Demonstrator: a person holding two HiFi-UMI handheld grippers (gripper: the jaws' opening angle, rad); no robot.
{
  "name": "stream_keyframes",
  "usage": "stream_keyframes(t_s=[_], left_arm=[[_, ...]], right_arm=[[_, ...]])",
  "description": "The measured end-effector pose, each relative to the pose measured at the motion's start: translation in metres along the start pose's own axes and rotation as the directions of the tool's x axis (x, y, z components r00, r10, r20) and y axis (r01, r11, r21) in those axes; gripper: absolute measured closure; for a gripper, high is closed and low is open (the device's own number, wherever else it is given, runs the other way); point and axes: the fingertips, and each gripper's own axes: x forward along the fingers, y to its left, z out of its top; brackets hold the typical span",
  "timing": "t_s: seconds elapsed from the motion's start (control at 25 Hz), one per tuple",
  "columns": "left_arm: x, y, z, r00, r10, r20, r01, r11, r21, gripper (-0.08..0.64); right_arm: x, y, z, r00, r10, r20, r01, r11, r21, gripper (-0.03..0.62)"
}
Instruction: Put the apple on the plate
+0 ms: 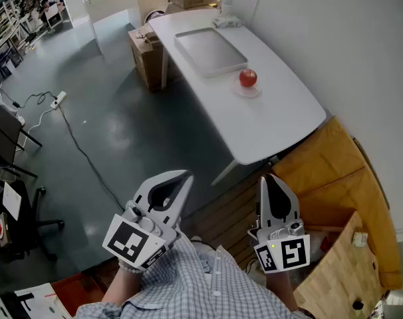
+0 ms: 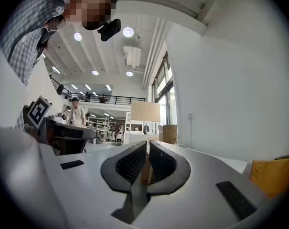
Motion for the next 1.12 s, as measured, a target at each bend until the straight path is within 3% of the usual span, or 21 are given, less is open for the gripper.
stream_keyframes(t_s=[0.72,1.12], left_arm=[[-0.017,0.013,-0.004,0.999,0.037,-0.019,-0.037,0.999,0.016,0.551],[0.023,0.044,-0.008,0.999,-0.019,-0.043,0.019,1.0,0.01,0.551]], right_arm=[[0.011,0.019,-0.008,1.0,0.014,-0.017,-0.014,1.0,0.023,0.558],[0.046,0.003,-0.018,0.999,-0.038,-0.033,0.039,0.999,0.034,0.558]])
